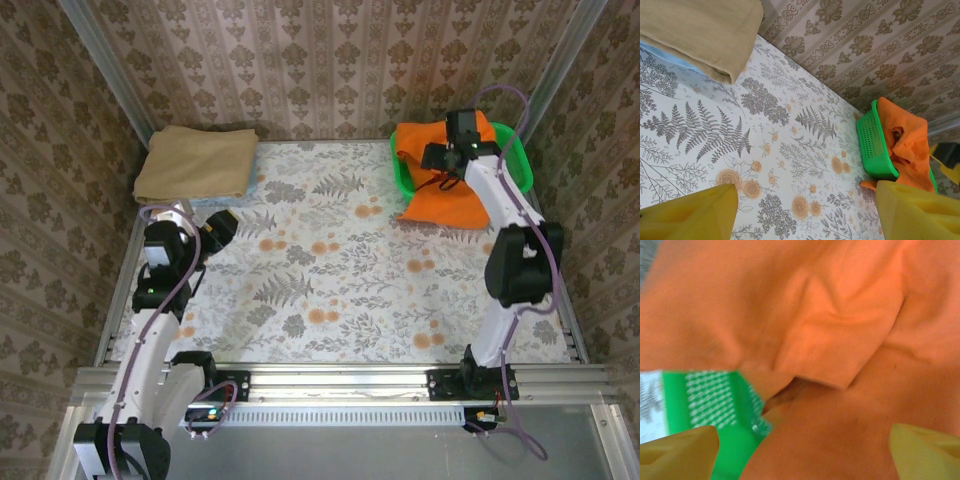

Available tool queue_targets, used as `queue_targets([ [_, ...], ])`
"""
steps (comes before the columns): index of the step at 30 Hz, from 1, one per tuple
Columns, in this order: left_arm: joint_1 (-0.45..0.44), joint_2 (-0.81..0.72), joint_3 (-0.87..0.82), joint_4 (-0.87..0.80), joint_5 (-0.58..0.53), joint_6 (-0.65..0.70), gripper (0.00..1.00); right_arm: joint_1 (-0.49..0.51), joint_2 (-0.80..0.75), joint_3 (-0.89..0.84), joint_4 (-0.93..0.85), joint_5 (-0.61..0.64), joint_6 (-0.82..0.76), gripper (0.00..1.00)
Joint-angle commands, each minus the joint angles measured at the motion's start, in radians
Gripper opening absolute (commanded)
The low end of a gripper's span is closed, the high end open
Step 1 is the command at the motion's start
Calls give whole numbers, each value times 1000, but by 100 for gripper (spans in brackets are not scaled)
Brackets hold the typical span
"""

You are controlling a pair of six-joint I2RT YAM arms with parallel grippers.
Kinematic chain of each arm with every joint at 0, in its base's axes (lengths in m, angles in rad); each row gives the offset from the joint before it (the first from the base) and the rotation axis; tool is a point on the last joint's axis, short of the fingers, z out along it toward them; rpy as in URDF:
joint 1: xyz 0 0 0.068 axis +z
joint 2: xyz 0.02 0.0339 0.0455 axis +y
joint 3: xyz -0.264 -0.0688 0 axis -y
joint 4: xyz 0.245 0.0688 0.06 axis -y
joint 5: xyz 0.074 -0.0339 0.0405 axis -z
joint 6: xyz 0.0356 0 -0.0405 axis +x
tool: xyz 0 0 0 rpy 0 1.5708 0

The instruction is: Fold and stack the trousers

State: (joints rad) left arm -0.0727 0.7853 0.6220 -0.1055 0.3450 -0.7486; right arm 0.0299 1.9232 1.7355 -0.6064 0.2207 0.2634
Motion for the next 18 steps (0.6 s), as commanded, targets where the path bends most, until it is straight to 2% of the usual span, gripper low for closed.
queue_targets([
  [1,-9,1,15,-13,20,24,74,-2,110,112,-77,85,-76,92],
  [7,-25,54,5,13,46,21,74,8,240,268,-80,-10,-120,91],
  [13,-60,97,-17,43,40,14,73,22,351,407,-155,47,-107,88],
  [15,-74,104,-41,72,38,4,73,24,370,424,-158,39,-100,83],
  [18,-89,113,-64,102,43,-4,73,27,379,439,-153,28,-97,61],
])
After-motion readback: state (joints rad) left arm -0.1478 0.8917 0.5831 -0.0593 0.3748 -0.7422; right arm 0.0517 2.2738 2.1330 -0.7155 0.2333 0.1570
